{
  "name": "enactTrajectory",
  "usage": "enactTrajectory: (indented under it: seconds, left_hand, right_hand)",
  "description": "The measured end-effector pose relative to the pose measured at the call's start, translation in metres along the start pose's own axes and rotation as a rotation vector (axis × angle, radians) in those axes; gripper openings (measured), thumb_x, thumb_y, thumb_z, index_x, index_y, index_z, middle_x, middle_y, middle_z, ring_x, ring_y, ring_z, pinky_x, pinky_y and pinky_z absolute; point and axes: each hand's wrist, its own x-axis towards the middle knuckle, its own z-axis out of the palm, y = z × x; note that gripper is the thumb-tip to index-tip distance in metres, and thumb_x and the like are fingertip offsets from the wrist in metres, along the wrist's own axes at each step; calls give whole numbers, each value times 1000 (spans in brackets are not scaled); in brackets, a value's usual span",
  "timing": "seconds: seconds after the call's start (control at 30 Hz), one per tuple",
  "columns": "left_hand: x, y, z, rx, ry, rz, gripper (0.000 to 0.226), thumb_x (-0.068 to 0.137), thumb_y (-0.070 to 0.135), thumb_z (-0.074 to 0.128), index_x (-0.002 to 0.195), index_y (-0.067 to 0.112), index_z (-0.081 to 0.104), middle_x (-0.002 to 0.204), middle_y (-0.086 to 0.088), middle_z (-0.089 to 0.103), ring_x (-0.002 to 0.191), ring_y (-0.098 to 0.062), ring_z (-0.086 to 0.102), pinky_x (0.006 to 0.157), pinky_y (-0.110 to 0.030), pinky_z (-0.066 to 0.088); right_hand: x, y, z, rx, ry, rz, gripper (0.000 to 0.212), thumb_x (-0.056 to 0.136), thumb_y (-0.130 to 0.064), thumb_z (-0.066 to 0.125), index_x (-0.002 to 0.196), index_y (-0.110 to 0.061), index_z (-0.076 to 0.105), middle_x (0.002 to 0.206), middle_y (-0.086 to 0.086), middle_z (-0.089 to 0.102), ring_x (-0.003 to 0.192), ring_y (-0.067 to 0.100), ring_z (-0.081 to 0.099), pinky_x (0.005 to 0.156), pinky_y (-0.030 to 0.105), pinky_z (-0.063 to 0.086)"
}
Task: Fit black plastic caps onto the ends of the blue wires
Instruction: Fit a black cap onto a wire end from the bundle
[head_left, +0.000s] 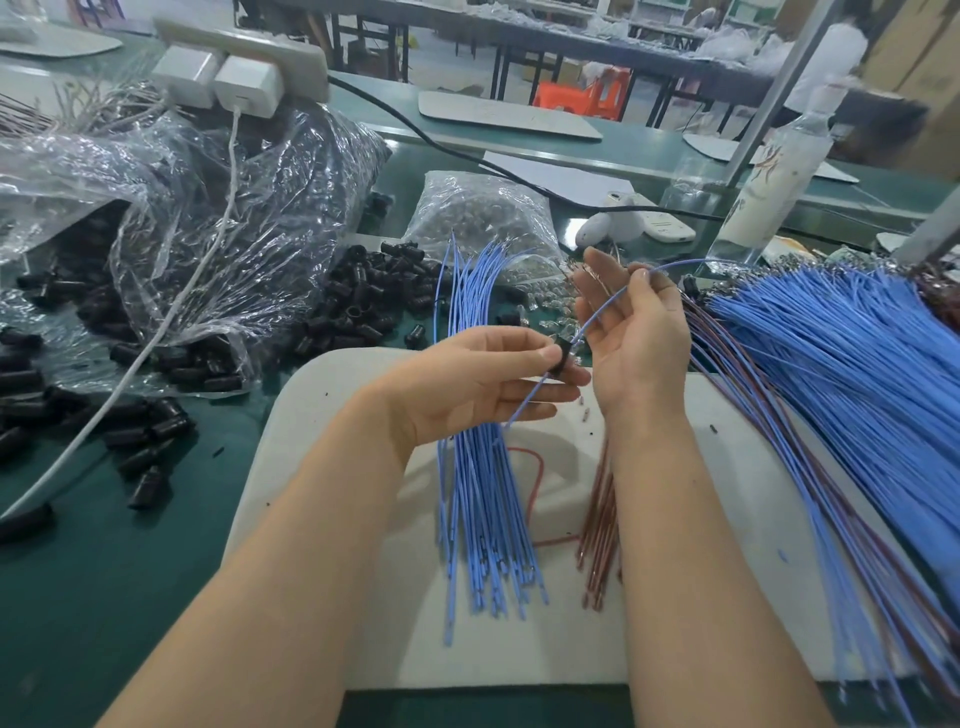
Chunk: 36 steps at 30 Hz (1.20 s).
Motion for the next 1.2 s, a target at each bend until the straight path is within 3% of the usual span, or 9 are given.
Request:
enactTrajectory:
  seconds: [0.1, 0.27, 0.4, 0.47, 0.57, 0.67, 0.97, 1.2]
  left_hand:
    - [0, 2, 0, -36, 84, 91, 11, 81, 20, 60, 88, 12, 63, 91, -2, 72, 84, -10, 68, 83, -25, 55]
    - [7, 2, -4, 31, 413, 233, 6, 94, 14, 55, 97, 11, 60, 88, 2, 70, 84, -8, 67, 78, -21, 54]
    - [11, -4, -4, 351, 597, 289, 3, 91, 20, 62, 90, 23, 61, 89, 7, 68, 86, -7, 65, 84, -26, 51]
    - [13, -7, -8, 485, 717, 318, 5, 89, 23, 64, 89, 25, 60, 88, 12, 65, 78, -2, 60, 79, -21, 49]
    - [16, -9, -15, 596, 866, 328, 6, 89, 20, 64, 92, 22, 59, 84, 13, 62, 69, 2, 54, 65, -7, 42]
    - [16, -10, -17, 633, 896, 328, 9, 88, 13, 63, 93, 20, 59, 82, 12, 61, 68, 2, 54, 60, -3, 41]
    - [13, -11, -16, 674, 880, 359, 17, 88, 4, 60, 95, 18, 56, 88, 7, 63, 79, 1, 59, 68, -1, 44]
    - [13, -11, -13, 737, 845, 385, 17, 88, 2, 59, 93, 18, 58, 83, 10, 62, 79, 1, 60, 69, 0, 42]
  right_hand:
    - [-1, 1, 1, -102, -148, 44, 22, 102, -22, 41, 87, -17, 58, 86, -2, 72, 76, 12, 67, 69, 24, 50]
    - [-7, 17, 10, -380, -326, 156, 25, 97, -9, 49, 79, -17, 65, 67, -3, 68, 63, 9, 64, 65, 25, 53]
    - [-4, 22, 10, -465, -153, -34, 20, 95, -7, 52, 80, -16, 62, 66, -7, 66, 61, 4, 62, 62, 20, 50]
    - [-1, 20, 9, -499, -29, -153, 19, 96, -8, 50, 81, -18, 58, 70, -5, 65, 57, 2, 59, 59, 19, 47]
    - [-2, 17, 11, -420, 46, -183, 17, 98, -7, 44, 86, -17, 51, 71, -3, 65, 52, 3, 59, 56, 20, 47]
    - [-5, 16, 13, -376, 51, -183, 17, 98, -4, 41, 87, -16, 46, 72, 1, 65, 51, 6, 59, 55, 21, 48]
    - [-6, 8, 12, -151, 24, -209, 14, 98, -2, 39, 91, -12, 45, 79, 12, 64, 55, 14, 62, 58, 24, 52]
    - [-8, 11, 13, -275, -2, -272, 17, 97, -1, 39, 88, -14, 45, 77, 10, 64, 54, 12, 62, 61, 28, 53]
